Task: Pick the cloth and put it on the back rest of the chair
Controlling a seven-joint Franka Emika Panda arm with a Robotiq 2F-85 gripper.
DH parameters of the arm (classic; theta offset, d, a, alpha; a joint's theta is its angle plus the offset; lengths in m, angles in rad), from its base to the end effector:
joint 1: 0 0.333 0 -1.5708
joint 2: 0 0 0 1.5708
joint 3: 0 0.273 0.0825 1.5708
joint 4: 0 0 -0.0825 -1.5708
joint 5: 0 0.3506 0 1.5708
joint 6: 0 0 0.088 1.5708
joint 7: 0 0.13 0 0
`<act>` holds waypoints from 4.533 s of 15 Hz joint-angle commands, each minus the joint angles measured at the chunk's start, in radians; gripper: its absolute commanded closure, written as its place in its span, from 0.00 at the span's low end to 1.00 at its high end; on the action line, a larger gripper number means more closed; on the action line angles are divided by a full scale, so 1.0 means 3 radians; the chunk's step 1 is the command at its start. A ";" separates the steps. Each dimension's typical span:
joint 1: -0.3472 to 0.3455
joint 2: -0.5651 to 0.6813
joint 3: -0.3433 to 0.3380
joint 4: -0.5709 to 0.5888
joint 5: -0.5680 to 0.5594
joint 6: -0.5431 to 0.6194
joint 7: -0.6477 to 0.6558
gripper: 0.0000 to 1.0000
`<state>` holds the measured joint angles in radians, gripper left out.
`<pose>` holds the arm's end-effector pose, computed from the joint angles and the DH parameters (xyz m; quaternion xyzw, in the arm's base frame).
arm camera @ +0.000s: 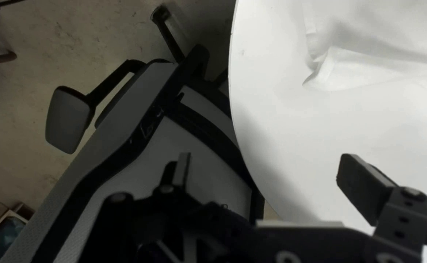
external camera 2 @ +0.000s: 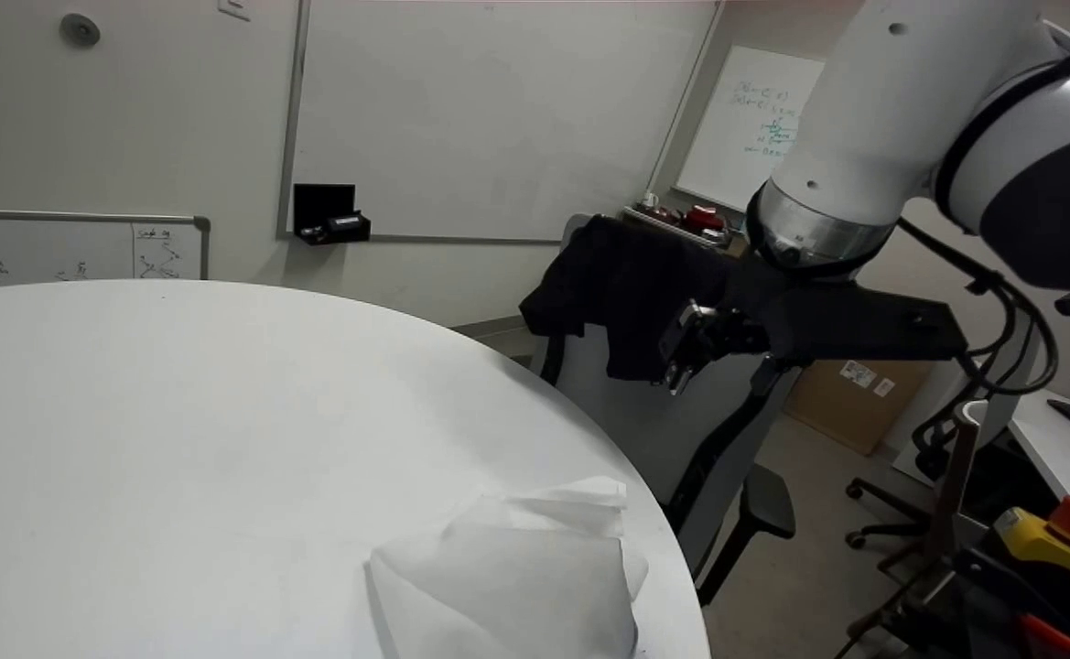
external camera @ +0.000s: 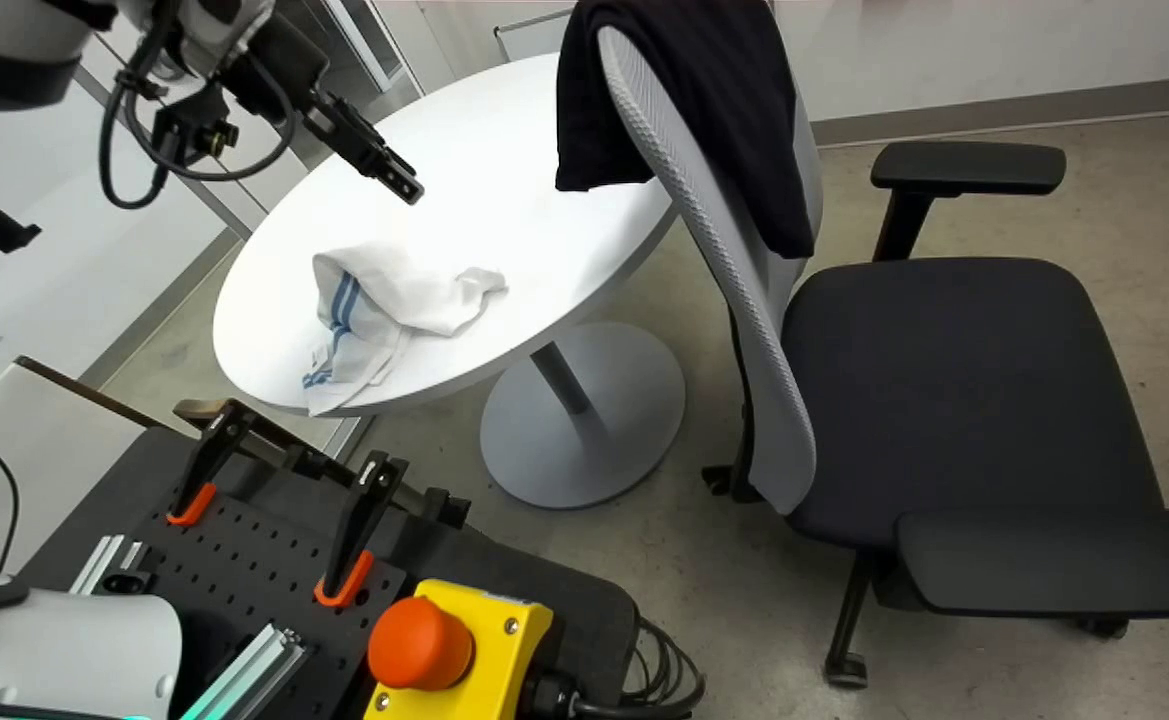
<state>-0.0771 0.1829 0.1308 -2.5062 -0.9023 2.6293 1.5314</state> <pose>0.4328 0.0364 0.1710 0.9266 -0.3228 0.1213 0.1502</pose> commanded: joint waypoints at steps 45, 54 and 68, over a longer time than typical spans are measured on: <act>0.0189 0.1967 -0.0093 0.1411 -0.1371 0.0403 0.1803 0.40; 0.0146 0.1786 -0.0089 0.1309 -0.1408 0.0455 0.1825 1.00; 0.0000 0.0277 -0.0133 0.0308 -0.1673 0.0678 0.1888 0.99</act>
<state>-0.0667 0.4265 0.0992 -2.3069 -1.3659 2.8071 2.0621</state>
